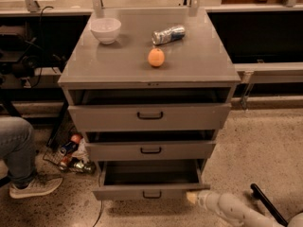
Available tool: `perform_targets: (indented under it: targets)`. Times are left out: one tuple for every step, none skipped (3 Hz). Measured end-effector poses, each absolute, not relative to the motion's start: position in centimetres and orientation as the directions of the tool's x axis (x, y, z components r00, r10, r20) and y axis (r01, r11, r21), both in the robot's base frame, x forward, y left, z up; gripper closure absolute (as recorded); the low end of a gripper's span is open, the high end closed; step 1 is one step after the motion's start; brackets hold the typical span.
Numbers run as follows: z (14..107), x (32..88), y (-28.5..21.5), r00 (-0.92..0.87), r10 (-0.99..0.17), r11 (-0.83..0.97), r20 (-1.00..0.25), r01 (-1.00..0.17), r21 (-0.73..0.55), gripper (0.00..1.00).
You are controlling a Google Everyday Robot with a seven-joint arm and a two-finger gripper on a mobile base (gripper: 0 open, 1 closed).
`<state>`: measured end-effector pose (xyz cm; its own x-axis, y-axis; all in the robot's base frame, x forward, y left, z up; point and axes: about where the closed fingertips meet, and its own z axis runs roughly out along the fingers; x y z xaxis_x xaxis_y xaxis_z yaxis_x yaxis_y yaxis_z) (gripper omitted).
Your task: Close bottom drawer
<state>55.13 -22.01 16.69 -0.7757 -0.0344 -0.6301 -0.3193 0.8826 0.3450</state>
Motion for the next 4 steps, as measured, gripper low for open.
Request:
perform_targets:
  targets:
    - [17.2, 56.4, -22.0, -0.750, -0.024, 0.882, -0.661, -0.327, 0.339, 1.00]
    - [19.8, 63.0, -21.5, -0.639, 0.015, 0.873, -0.769, -0.366, 0.322, 1.00]
    - [19.8, 62.7, -21.5, -0.639, 0.015, 0.873, -0.769, -0.366, 0.322, 1.00]
    - [20.6, 63.3, -21.4, -0.606, 0.025, 0.879, -0.795, -0.365, 0.306, 1.00]
